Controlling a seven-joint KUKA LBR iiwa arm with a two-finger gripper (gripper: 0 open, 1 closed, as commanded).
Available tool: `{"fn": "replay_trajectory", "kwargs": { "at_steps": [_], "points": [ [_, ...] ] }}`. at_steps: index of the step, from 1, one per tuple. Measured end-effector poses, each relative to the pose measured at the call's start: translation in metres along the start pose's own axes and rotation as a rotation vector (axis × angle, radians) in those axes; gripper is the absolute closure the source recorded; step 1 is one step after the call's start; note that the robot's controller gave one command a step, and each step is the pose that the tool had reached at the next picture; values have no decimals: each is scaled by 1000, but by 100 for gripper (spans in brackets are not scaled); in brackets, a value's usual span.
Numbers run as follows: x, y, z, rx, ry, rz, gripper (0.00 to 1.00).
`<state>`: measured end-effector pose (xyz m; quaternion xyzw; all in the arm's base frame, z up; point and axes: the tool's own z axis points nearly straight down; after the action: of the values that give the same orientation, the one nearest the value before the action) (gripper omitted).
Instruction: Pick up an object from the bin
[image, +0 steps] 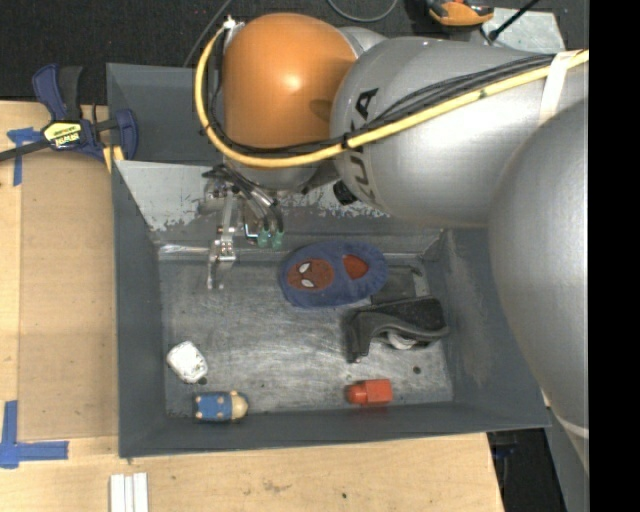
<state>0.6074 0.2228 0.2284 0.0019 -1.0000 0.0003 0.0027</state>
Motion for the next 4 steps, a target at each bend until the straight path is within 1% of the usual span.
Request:
{"fn": "replay_trajectory", "kwargs": {
  "at_steps": [1,2,3,4],
  "points": [
    [-20,-49,6,2,-6,-28,0],
    [-7,-142,62,3,-4,-234,0],
    [-1,-212,143,-8,-31,-441,0],
    [-5,-211,137,-4,-46,-439,100]
  ]
}}
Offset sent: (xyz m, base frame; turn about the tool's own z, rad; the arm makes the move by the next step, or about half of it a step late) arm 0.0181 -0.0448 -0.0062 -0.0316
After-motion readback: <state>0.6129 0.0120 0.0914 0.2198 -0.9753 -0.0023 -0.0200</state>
